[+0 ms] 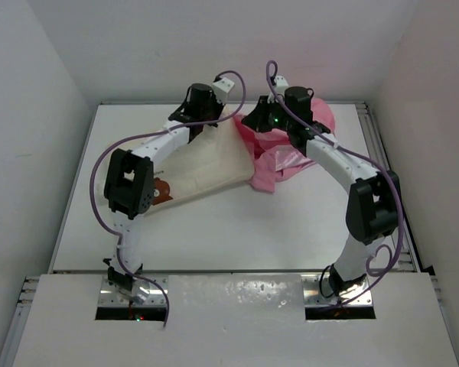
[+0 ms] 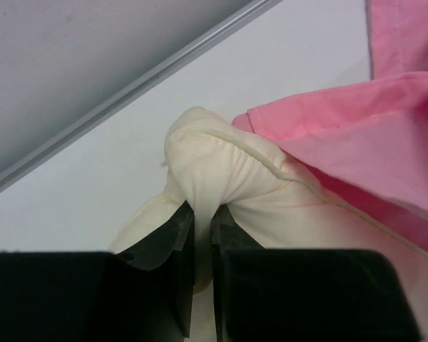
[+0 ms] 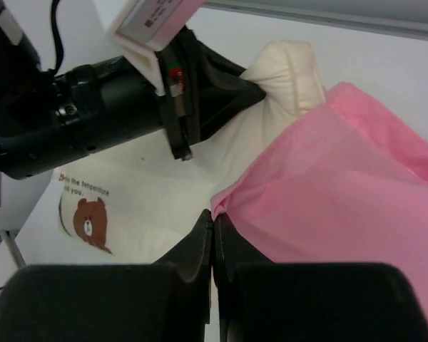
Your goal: Put the pillow into the pillowcase
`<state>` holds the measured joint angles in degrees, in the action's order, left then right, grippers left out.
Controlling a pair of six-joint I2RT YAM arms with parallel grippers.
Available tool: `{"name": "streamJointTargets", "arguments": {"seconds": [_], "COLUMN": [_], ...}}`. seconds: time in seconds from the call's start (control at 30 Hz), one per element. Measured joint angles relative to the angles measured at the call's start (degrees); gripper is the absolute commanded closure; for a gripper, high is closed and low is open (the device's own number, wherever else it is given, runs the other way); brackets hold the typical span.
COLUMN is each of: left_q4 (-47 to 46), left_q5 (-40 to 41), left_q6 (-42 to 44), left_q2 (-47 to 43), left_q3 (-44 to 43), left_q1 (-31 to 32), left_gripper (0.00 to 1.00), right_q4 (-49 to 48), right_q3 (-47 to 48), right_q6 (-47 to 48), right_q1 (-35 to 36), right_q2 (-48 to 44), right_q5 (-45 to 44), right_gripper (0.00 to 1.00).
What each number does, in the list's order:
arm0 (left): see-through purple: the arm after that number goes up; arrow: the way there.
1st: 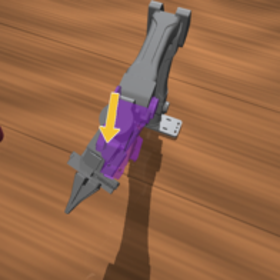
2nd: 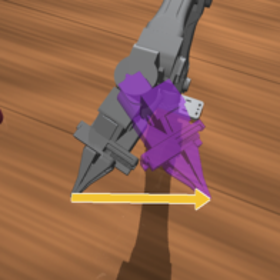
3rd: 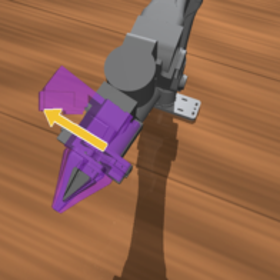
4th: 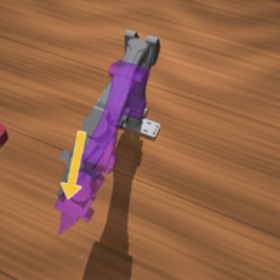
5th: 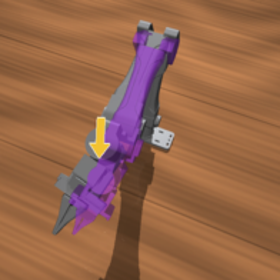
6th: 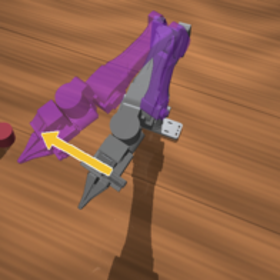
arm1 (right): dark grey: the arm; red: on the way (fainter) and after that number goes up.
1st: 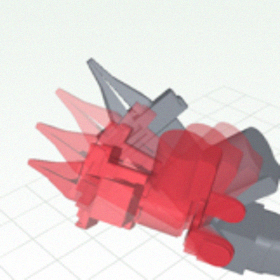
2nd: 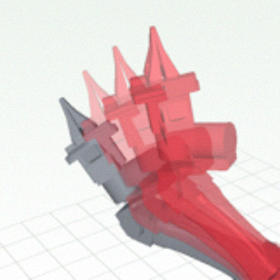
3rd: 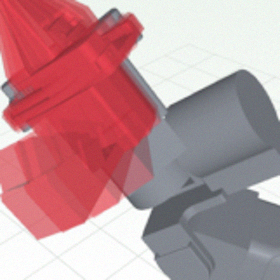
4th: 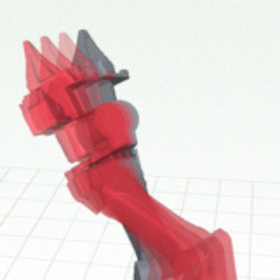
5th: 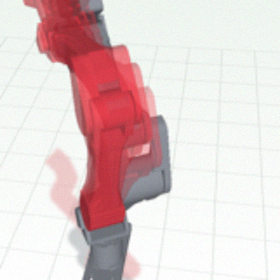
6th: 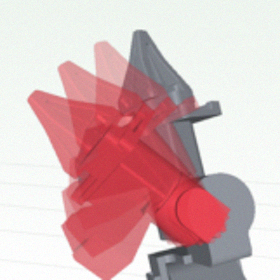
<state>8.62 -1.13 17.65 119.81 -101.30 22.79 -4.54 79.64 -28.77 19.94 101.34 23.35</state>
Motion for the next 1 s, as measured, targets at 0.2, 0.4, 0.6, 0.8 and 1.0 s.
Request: {"name": "streamJointTargets", "arguments": {"seconds": [0.2,0.4,0.6,0.8,1.0], "left_q4": [-5.2,-4.2,5.7,18.4,26.3], "left_q5": [-1.4,-1.0,-1.4,-10.4,-13.3], "left_q6": [-0.6,-1.3,3.4,20.2,34.8], "left_q2": [0.7,1.0,1.6,-3.3,-15.7], "left_q3": [2.1,0.5,-7.9,-6.8,9.7], "left_q1": [0.1,-0.5,-1.4,0.5,3.2], "left_gripper": [0.32,0.0,0.0,1.0,0.47], "right_q4": [0.3,5.0,16.2,14.9,14.3], "right_q3": [6.0,16.1,24.3,5.0,-9.6], "right_q6": [-1.9,-6.6,-4.9,-2.5,-1.7], "right_q1": [0.0,-2.6,-3.8,-8.5,-13.0], "right_q2": [5.4,14.8,16.2,1.8,0.1], "right_q5": [1.1,1.8,1.4,-7.3,-12.3], "right_gripper": [0.92,0.01,0.03,0.92,0.24]}}
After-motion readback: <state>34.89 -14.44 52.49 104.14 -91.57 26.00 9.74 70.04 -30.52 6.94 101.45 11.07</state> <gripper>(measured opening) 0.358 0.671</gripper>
